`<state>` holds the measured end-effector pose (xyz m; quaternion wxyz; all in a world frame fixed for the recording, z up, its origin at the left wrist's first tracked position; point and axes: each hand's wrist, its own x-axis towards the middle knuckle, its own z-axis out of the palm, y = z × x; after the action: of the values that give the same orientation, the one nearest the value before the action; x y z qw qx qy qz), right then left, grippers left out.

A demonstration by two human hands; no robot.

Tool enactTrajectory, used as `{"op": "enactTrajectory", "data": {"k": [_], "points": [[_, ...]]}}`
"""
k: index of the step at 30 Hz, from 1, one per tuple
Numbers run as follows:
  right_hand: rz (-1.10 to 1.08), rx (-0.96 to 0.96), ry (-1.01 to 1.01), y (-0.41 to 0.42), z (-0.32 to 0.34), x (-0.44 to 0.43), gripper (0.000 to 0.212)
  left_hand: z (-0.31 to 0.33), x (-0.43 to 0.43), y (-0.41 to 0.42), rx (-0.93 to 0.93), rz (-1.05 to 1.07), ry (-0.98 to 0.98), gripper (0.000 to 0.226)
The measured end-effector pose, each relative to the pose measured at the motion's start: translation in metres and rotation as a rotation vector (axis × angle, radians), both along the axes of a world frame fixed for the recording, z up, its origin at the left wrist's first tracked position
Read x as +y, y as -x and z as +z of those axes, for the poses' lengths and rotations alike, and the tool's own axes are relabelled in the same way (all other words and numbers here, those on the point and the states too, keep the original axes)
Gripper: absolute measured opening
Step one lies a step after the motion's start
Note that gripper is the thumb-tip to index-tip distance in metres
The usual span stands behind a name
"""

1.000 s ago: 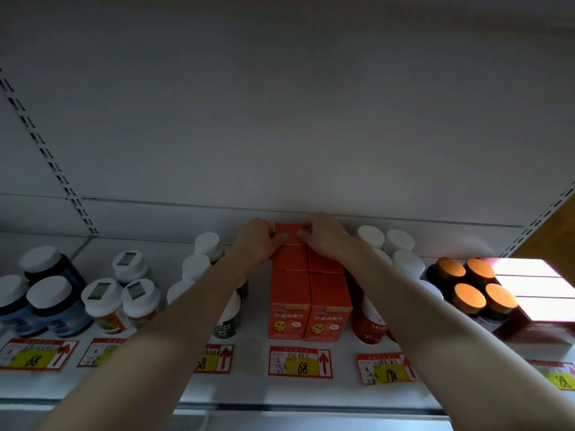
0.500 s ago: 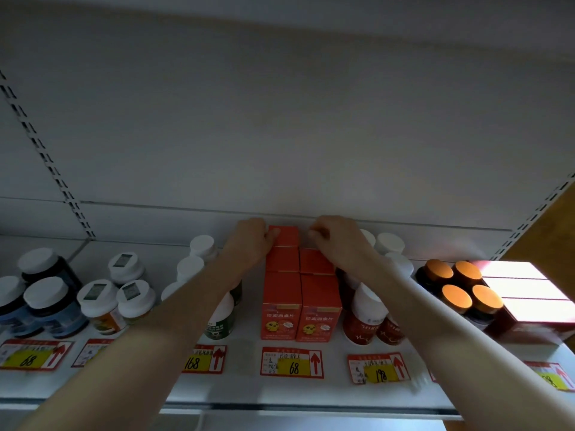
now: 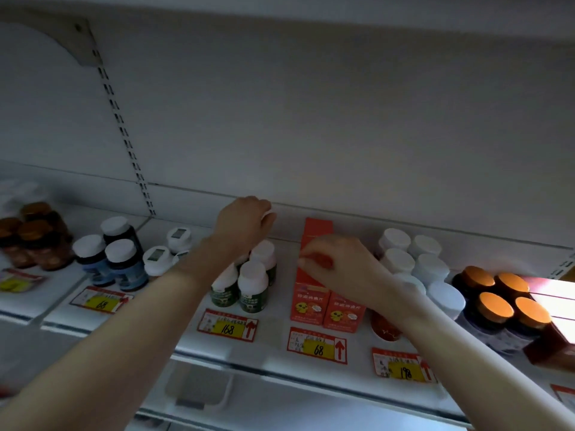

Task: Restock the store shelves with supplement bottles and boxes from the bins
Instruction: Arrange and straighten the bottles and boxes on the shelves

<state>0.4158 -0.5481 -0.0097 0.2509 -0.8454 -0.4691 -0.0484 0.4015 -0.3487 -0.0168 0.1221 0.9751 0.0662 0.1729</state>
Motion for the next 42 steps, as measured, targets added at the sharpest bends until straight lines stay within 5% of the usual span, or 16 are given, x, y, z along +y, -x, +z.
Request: {"op": "enactTrajectory", "data": {"k": [3,7,14,19,31,42], "points": [[0.051,-0.010,0.032,0.009,0.001,0.020,0.030,-0.004,0.023,0.028,0.066,0.056,-0.028,0.045],[0.104,0.014,0.048,0.022,0.008,0.048,0.028,-0.002,0.043,0.057,0.062,0.046,0.002,0.068],[-0.035,0.103,0.212,0.031,0.007,0.079,0.031,-0.004,0.062,0.074,0.198,-0.154,-0.124,0.047],[-0.165,0.176,0.336,0.038,-0.001,0.093,0.039,-0.015,0.068,0.070,0.259,-0.297,-0.275,0.053],[-0.357,0.264,0.311,0.043,-0.021,0.099,0.049,-0.037,0.077,0.052,0.239,-0.536,-0.114,0.037],[-0.395,0.260,0.306,0.028,-0.002,0.103,0.047,-0.019,0.088,0.043,0.075,-0.406,0.085,0.038]]}}
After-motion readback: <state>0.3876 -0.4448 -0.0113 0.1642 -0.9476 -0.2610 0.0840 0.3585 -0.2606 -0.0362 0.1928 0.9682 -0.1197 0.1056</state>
